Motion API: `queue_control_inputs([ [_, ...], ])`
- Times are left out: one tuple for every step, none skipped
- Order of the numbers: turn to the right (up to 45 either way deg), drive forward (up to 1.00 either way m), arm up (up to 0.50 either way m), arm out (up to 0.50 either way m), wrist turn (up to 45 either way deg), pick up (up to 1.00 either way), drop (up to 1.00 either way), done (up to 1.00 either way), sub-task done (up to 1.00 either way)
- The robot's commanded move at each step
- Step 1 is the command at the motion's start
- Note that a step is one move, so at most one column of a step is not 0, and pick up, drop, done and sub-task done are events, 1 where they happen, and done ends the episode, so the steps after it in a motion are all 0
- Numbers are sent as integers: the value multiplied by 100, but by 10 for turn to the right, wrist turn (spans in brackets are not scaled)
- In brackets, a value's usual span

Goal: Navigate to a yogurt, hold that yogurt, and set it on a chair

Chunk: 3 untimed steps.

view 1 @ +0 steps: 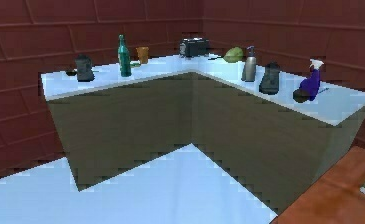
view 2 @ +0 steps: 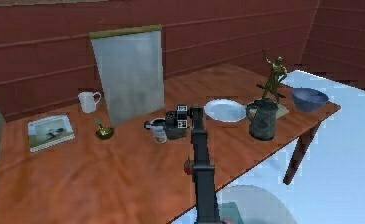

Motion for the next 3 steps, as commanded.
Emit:
queue_control_inputs([
  [0, 0, 0, 0, 0, 100, 0, 0, 0],
  [0, 0, 10, 0, 0, 0, 0, 0, 0],
  [0, 0, 12, 0, 0, 0, 0, 0, 0],
])
